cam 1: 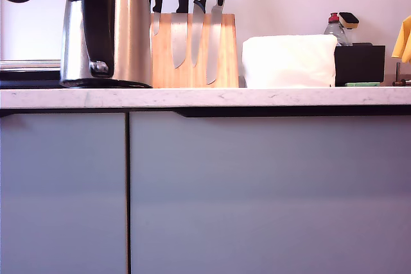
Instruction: Pick up the kettle and place it to the side
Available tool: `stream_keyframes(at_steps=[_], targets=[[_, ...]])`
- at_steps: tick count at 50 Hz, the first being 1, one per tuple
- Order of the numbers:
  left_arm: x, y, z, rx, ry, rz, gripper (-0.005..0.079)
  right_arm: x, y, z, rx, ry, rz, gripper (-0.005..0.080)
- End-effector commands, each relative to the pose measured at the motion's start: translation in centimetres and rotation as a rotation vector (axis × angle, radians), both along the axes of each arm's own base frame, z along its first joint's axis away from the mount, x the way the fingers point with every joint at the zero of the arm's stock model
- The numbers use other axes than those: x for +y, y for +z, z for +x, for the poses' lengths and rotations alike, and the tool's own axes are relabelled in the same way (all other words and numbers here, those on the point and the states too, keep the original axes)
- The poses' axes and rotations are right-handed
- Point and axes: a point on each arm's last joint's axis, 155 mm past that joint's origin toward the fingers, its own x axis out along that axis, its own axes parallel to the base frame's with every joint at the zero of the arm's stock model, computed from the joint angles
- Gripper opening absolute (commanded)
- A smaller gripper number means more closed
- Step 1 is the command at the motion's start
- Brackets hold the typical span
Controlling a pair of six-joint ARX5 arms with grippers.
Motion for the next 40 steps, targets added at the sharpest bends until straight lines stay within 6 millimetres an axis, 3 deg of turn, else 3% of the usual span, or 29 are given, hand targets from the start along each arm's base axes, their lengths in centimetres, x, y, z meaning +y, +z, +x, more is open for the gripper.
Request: stream_keyframes(at_steps=[1,22,40], targets=[[0.34,9.41,-1.08,-0.381,0.001,-0.002,-0.0024,0.08,-0.27,0.12,0.008,0.004,0.0,-0.0012],[0.39,10.36,-1.11,-0.433,0.004,0.006,-0.0024,0.08,-0.27,0.11,0.008,0.005,0.0,-0.0012],[0.41,9.96,-1.05,-0.415,0.006,0.012,-0.0024,0.08,-0.27,0.11,0.008,0.005,0.0,-0.0012]])
